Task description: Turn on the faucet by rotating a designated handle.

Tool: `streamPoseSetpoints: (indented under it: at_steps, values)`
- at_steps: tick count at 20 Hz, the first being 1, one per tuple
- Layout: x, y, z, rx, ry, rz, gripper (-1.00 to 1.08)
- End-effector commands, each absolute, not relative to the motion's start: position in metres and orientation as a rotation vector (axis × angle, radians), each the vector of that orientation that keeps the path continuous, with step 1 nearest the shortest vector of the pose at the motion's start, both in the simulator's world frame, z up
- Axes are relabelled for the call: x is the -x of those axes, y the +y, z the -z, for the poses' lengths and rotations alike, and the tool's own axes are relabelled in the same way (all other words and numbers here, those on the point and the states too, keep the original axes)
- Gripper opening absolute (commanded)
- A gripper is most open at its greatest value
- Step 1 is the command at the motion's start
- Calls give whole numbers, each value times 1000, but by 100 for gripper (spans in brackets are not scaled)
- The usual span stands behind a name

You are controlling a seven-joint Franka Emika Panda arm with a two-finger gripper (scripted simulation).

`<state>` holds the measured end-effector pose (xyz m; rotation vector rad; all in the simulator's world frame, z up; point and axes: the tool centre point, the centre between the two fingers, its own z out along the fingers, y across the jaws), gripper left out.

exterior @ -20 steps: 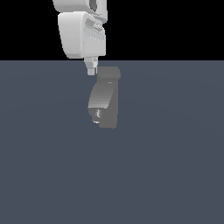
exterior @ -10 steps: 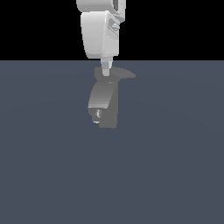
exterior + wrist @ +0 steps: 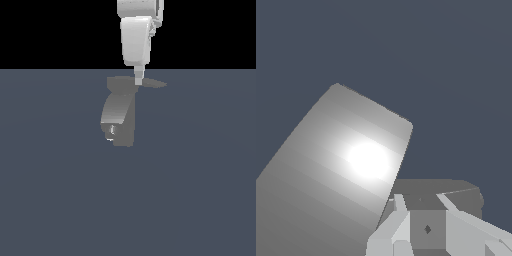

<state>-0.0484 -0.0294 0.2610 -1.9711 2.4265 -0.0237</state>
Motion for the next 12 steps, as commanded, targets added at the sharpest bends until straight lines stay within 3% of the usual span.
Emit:
streamPoseSetpoints:
  at_steps: [1, 12]
  values:
    - [43, -47, -254, 1960, 2443, 13, -100]
    - [24, -93, -249, 1952, 2460, 1, -100]
